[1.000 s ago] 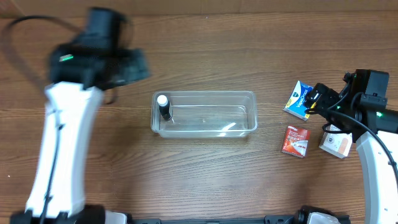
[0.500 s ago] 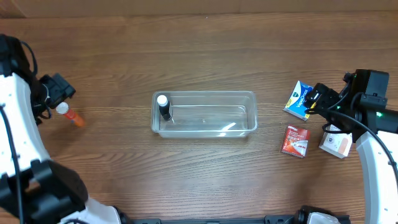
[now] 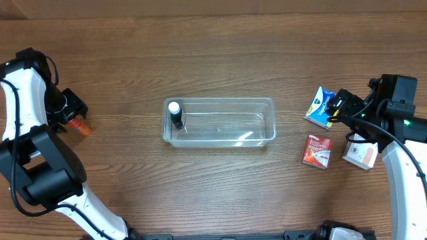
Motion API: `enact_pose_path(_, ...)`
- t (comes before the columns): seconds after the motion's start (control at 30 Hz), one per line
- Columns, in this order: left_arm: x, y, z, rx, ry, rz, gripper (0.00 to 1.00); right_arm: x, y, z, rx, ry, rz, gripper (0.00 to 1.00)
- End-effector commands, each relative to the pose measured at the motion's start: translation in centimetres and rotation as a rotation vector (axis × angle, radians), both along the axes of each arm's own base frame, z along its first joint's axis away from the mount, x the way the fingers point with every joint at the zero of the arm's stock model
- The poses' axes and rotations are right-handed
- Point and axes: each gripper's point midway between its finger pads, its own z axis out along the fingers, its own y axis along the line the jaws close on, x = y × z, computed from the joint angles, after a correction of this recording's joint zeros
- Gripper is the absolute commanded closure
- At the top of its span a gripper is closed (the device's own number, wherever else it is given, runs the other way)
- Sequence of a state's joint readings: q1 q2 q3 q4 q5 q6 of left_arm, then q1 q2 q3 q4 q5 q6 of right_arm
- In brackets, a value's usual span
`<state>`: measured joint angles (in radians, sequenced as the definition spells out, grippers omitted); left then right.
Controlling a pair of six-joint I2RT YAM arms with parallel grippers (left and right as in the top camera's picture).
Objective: Pack container
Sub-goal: 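Move the left gripper to the orange tube and grasp it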
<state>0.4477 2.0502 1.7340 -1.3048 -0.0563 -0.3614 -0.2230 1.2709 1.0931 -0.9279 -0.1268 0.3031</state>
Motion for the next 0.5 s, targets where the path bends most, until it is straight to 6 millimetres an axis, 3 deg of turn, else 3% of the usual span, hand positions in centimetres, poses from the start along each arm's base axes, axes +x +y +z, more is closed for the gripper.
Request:
enact_pose_path(0.0, -0.2, 0.3, -0.3, -0.004, 0.005, -0.003, 0.57, 0.6, -0.1, 1.2, 0.000, -0.033, -0.002, 0.00)
enact_pose_path(0.07, -0.2, 0.4, -0.3, -0.004, 0.004, -0.013, 0.68, 0.6, -0.1, 1.2, 0.000, -0.033, -0.002, 0.00)
enact_pose_path(0.27, -0.2, 0.3, 0.5, 0.003, -0.012, -0.016, 0.89, 0.6, -0.1, 1.2, 0.000, -0.033, -0.002, 0.00)
enact_pose_path(0.37, 0.0, -0.3, 2.7, 0.026, -0.060, -0.031, 0.94, 0.6, -0.1, 1.2, 0.000, -0.033, -0.002, 0.00)
enact_pose_path(0.47, 0.3, -2.4, 7.1, 0.054, -0.166, -0.080, 0.95, 0.6, -0.1, 1.2, 0.000, -0.033, -0.002, 0.00)
